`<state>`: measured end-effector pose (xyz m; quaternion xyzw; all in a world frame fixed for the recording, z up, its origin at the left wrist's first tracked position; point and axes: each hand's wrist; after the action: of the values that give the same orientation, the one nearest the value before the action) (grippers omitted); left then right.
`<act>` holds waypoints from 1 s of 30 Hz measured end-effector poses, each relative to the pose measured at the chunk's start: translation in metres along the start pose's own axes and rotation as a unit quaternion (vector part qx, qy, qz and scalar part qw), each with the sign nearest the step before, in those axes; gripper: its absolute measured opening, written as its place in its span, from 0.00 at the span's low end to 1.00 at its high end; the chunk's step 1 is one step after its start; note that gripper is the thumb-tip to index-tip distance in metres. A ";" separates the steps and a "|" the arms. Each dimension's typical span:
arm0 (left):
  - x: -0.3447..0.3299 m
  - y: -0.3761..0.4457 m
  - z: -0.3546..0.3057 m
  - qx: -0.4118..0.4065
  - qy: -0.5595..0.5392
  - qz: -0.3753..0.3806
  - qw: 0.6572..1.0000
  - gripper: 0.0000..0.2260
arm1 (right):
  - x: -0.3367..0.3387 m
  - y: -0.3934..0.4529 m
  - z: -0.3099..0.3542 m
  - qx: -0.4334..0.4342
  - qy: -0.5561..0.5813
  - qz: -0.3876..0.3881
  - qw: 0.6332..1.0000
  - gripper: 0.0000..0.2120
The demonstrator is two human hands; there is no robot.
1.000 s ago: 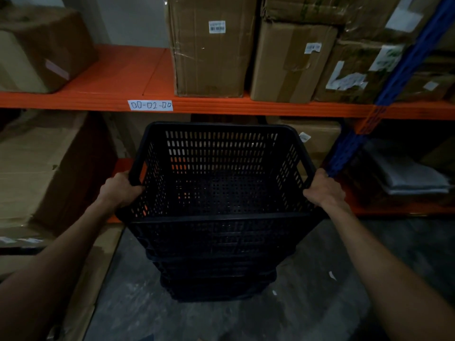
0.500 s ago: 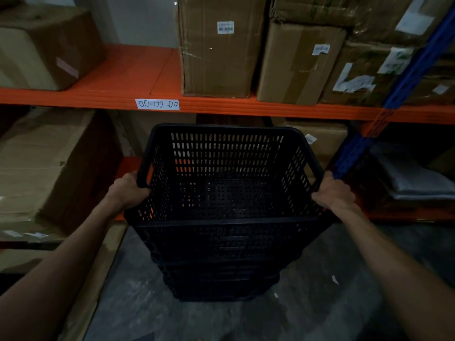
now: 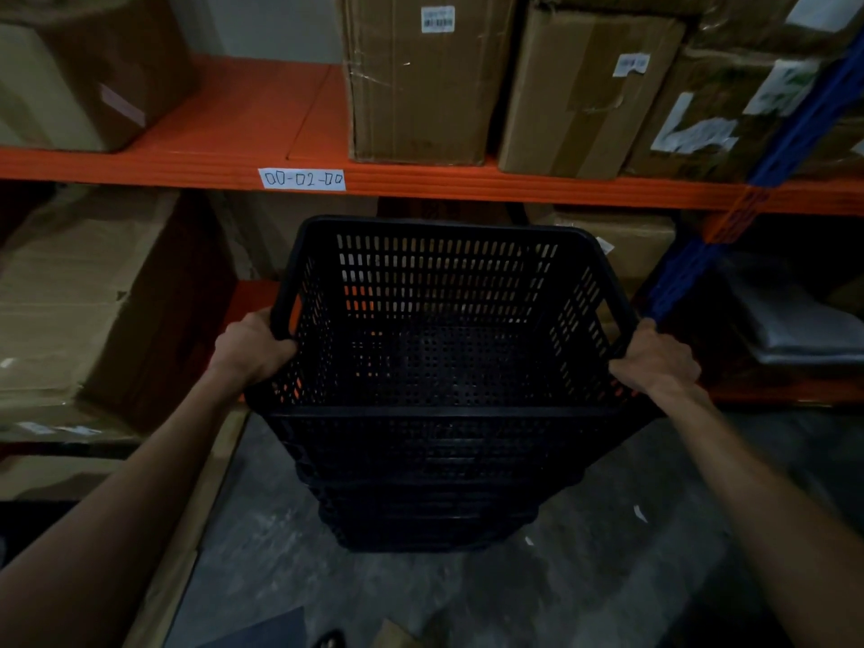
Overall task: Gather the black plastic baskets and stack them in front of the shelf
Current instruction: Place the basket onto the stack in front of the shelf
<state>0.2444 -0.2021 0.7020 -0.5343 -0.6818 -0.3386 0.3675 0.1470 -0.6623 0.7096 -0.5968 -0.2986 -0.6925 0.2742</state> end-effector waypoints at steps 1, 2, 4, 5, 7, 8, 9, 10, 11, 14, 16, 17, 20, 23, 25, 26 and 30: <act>0.000 0.001 0.000 -0.003 0.001 -0.001 1.000 0.22 | 0.000 -0.001 0.000 -0.003 0.000 -0.002 1.000 0.37; 0.001 0.002 0.000 -0.005 0.003 -0.003 1.000 0.22 | -0.001 -0.003 -0.001 -0.004 -0.002 -0.002 1.000 0.37; 0.001 0.003 0.002 -0.005 0.004 -0.008 1.000 0.22 | -0.005 -0.006 -0.003 -0.004 -0.006 -0.006 1.000 0.36; 0.000 0.004 0.002 -0.005 0.003 -0.008 1.000 0.23 | -0.007 -0.007 -0.003 -0.005 -0.009 -0.009 1.000 0.36; -0.001 0.005 0.003 -0.006 0.005 -0.006 1.000 0.22 | -0.007 -0.009 -0.003 -0.009 -0.007 -0.010 1.000 0.37; -0.002 0.005 0.002 -0.005 0.002 -0.010 1.000 0.22 | -0.006 -0.008 -0.002 -0.009 -0.003 -0.011 1.000 0.36; -0.003 0.005 0.002 0.000 0.001 -0.014 1.000 0.22 | -0.006 -0.007 -0.002 -0.009 0.000 -0.009 1.000 0.36; -0.004 0.005 0.002 0.005 0.001 -0.019 1.000 0.23 | -0.006 -0.006 -0.002 -0.010 0.003 -0.007 1.000 0.35; -0.005 0.004 0.002 0.006 0.002 -0.024 1.000 0.23 | -0.006 -0.005 -0.002 -0.011 0.007 -0.008 1.000 0.34; -0.007 0.001 0.003 0.012 -0.004 -0.032 0.999 0.21 | -0.007 -0.005 -0.001 -0.009 0.021 -0.018 1.000 0.33; -0.006 0.000 0.002 0.017 -0.002 -0.027 0.999 0.20 | -0.006 -0.006 0.000 -0.008 0.026 -0.022 0.999 0.35; -0.005 0.000 0.000 0.018 0.003 -0.026 1.000 0.21 | -0.005 -0.007 0.000 -0.009 0.030 -0.026 0.999 0.36; -0.002 -0.003 -0.005 0.026 0.006 -0.025 0.999 0.23 | -0.003 -0.012 -0.002 0.004 0.056 -0.034 0.998 0.36; 0.004 -0.008 -0.009 0.041 -0.001 -0.016 0.999 0.23 | -0.001 -0.015 0.000 0.061 0.064 -0.057 0.994 0.38; 0.010 -0.013 -0.012 0.038 0.029 -0.023 0.999 0.24 | 0.000 -0.017 0.002 0.108 0.027 -0.088 0.990 0.40; 0.013 -0.015 -0.013 0.030 0.051 -0.031 0.998 0.25 | 0.000 -0.018 0.002 0.125 0.009 -0.098 0.987 0.39; 0.013 -0.020 -0.014 0.003 0.055 -0.023 0.998 0.28 | -0.001 -0.017 0.004 0.145 0.001 -0.098 0.985 0.34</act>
<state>0.2247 -0.2118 0.7193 -0.4977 -0.6740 -0.3737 0.3979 0.1371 -0.6481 0.7075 -0.5175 -0.4526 -0.6660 0.2895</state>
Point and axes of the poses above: each hand's wrist, its own y-axis towards the middle knuckle, its own x-axis out of the back of the hand, z = x × y, and after that the axes turned 14 degrees about -z, right-handed
